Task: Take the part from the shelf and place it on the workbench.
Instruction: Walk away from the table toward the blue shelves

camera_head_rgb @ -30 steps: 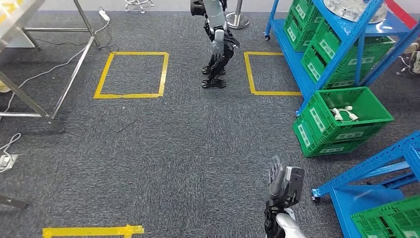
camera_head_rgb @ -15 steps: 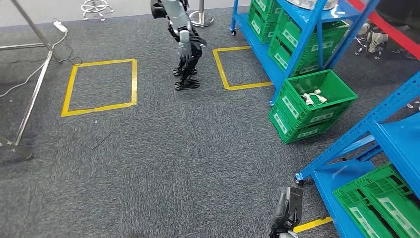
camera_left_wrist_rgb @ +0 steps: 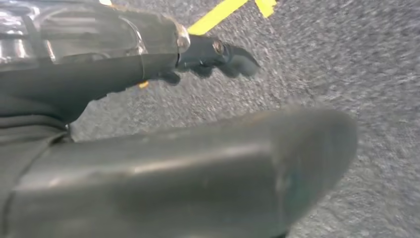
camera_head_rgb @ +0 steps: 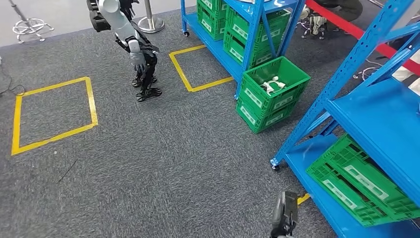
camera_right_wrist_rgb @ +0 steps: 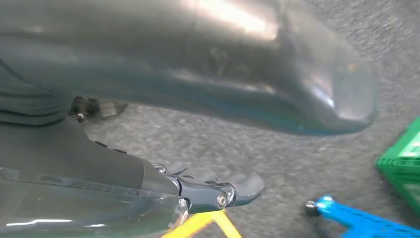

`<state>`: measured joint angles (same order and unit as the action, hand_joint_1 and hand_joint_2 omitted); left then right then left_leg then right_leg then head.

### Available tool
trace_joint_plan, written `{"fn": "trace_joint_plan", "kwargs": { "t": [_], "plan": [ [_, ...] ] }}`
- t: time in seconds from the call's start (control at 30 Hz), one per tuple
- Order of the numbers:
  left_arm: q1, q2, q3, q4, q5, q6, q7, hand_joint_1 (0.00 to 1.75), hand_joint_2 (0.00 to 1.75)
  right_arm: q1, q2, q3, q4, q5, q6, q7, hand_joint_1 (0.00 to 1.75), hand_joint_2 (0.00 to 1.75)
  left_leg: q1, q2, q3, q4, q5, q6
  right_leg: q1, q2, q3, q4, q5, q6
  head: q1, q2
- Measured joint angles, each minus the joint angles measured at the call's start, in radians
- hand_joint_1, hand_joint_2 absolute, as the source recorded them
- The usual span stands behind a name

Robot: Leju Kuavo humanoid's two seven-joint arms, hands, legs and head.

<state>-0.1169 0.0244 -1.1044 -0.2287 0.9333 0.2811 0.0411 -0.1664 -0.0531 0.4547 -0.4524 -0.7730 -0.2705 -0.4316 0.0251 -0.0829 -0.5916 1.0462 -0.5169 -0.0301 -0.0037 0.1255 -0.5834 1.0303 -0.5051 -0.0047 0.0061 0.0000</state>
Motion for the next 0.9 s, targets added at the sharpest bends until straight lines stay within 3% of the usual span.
{"fn": "trace_joint_plan", "kwargs": {
  "t": [0.03, 0.1, 0.17, 0.23, 0.27, 0.3, 0.33, 0.4, 0.47, 0.53, 0.6, 0.67, 0.73, 0.77, 0.8, 0.83, 0.9],
  "plan": [
    [0.000, -0.001, 0.000, 0.000, 0.000, 0.000, 0.001, 0.00, 0.00, 0.004, 0.000, 0.000, 0.007, -0.003, 0.001, 0.004, 0.00, 0.00, -0.001, 0.013, 0.003, -0.001, 0.000, 0.006, -0.002, 0.007, -0.002, 0.000, -0.001, 0.005, 0.001, 0.000],
    [-0.002, -0.003, 0.000, 0.000, 0.000, -0.001, 0.000, 0.00, 0.00, 0.009, 0.001, 0.000, 0.020, -0.008, 0.002, 0.016, 0.00, 0.00, 0.000, 0.043, 0.011, -0.007, -0.002, 0.018, 0.000, -0.029, -0.018, 0.032, -0.022, 0.014, 0.008, 0.000],
    [-0.001, -0.005, 0.000, 0.000, 0.000, -0.002, -0.002, 0.00, 0.00, 0.009, 0.002, 0.000, 0.030, -0.016, 0.005, 0.028, 0.00, 0.00, -0.003, 0.078, 0.018, -0.009, -0.008, 0.029, 0.000, -0.093, -0.071, 0.138, -0.075, 0.023, 0.020, 0.000],
    [0.001, -0.005, 0.000, 0.001, 0.000, -0.004, -0.002, 0.00, 0.00, 0.013, 0.003, -0.001, 0.042, -0.027, 0.013, 0.039, 0.00, 0.00, -0.007, 0.111, 0.022, -0.009, -0.016, 0.032, -0.003, -0.117, -0.135, 0.254, -0.115, 0.028, 0.027, 0.000],
    [0.001, -0.006, 0.000, 0.001, 0.000, -0.004, -0.002, 0.00, 0.00, 0.018, 0.004, -0.001, 0.048, -0.032, 0.017, 0.045, 0.00, 0.00, -0.008, 0.125, 0.025, -0.009, -0.019, 0.032, -0.004, -0.121, -0.147, 0.274, -0.111, 0.029, 0.029, 0.000],
    [0.000, -0.006, 0.000, 0.001, -0.001, -0.005, -0.002, 0.00, 0.00, 0.023, 0.004, -0.001, 0.054, -0.037, 0.019, 0.050, 0.00, 0.00, -0.008, 0.138, 0.029, -0.009, -0.023, 0.031, -0.005, -0.124, -0.140, 0.254, -0.087, 0.028, 0.032, 0.000],
    [0.000, -0.007, 0.000, 0.001, -0.001, -0.006, -0.002, 0.00, 0.00, 0.028, 0.004, -0.001, 0.060, -0.043, 0.023, 0.056, 0.00, 0.00, -0.008, 0.149, 0.035, -0.009, -0.028, 0.029, -0.005, -0.133, -0.114, 0.198, -0.049, 0.025, 0.036, 0.000],
    [-0.002, -0.008, 0.000, 0.001, -0.002, -0.007, -0.003, 0.00, 0.00, 0.032, 0.004, -0.001, 0.071, -0.062, 0.035, 0.067, 0.00, 0.00, -0.010, 0.169, 0.047, -0.010, -0.038, 0.021, 0.004, -0.174, -0.049, 0.068, 0.004, 0.017, 0.042, 0.000],
    [-0.002, -0.010, 0.000, 0.001, -0.002, -0.008, -0.005, 0.00, 0.00, 0.032, 0.004, -0.002, 0.080, -0.079, 0.047, 0.072, 0.00, 0.00, -0.013, 0.187, 0.055, -0.012, -0.045, 0.011, 0.016, -0.199, -0.020, 0.010, 0.009, 0.008, 0.043, 0.000],
    [-0.004, -0.011, 0.000, 0.000, -0.002, -0.008, -0.006, 0.00, 0.00, 0.036, 0.004, -0.003, 0.088, -0.087, 0.053, 0.073, 0.00, 0.00, -0.012, 0.201, 0.064, -0.017, -0.051, 0.000, 0.018, -0.182, -0.016, 0.002, 0.008, -0.003, 0.041, 0.000],
    [-0.009, -0.013, 0.000, 0.000, -0.002, -0.008, -0.007, 0.00, 0.00, 0.040, 0.003, -0.005, 0.096, -0.089, 0.054, 0.074, 0.00, 0.00, -0.008, 0.145, 0.063, 0.003, -0.071, -0.009, 0.013, -0.161, -0.005, -0.011, 0.012, -0.016, 0.037, 0.000],
    [-0.009, -0.014, 0.000, 0.000, -0.002, -0.008, -0.008, 0.00, 0.00, 0.036, 0.004, -0.005, 0.100, -0.089, 0.054, 0.075, 0.00, 0.00, -0.006, 0.075, 0.017, 0.097, -0.120, -0.011, 0.009, -0.140, 0.003, -0.020, 0.013, -0.027, 0.029, 0.000],
    [-0.005, -0.013, 0.000, 0.000, -0.002, -0.008, -0.008, 0.00, 0.00, 0.032, 0.005, -0.005, 0.104, -0.089, 0.054, 0.076, 0.00, 0.00, -0.007, 0.070, -0.056, 0.219, -0.161, -0.011, 0.010, -0.110, 0.006, -0.019, 0.011, -0.032, 0.019, 0.000],
    [-0.003, -0.013, 0.000, 0.001, -0.001, -0.008, -0.007, 0.00, 0.00, 0.034, 0.005, -0.005, 0.106, -0.089, 0.054, 0.076, 0.00, 0.00, -0.007, 0.074, -0.080, 0.247, -0.156, -0.010, 0.011, -0.094, 0.008, -0.019, 0.009, -0.033, 0.015, 0.000],
    [-0.002, -0.013, 0.000, 0.001, -0.001, -0.008, -0.007, 0.00, 0.00, 0.036, 0.006, -0.005, 0.108, -0.089, 0.054, 0.076, 0.00, 0.00, -0.007, 0.076, -0.087, 0.239, -0.130, -0.009, 0.012, -0.078, 0.012, -0.018, 0.006, -0.033, 0.011, 0.000],
    [-0.002, -0.012, 0.000, 0.001, -0.001, -0.008, -0.008, 0.00, 0.00, 0.038, 0.006, -0.005, 0.110, -0.089, 0.054, 0.077, 0.00, 0.00, -0.007, 0.070, -0.077, 0.196, -0.088, -0.008, 0.011, -0.062, 0.017, -0.017, 0.003, -0.031, 0.007, 0.000],
    [-0.003, -0.011, 0.000, 0.001, 0.001, -0.009, -0.009, 0.00, 0.00, 0.038, 0.007, -0.005, 0.114, -0.088, 0.054, 0.082, 0.00, 0.00, -0.003, 0.019, -0.030, 0.072, -0.012, -0.002, 0.009, -0.034, 0.024, -0.013, -0.006, -0.023, -0.002, 0.000]
  ]
}}
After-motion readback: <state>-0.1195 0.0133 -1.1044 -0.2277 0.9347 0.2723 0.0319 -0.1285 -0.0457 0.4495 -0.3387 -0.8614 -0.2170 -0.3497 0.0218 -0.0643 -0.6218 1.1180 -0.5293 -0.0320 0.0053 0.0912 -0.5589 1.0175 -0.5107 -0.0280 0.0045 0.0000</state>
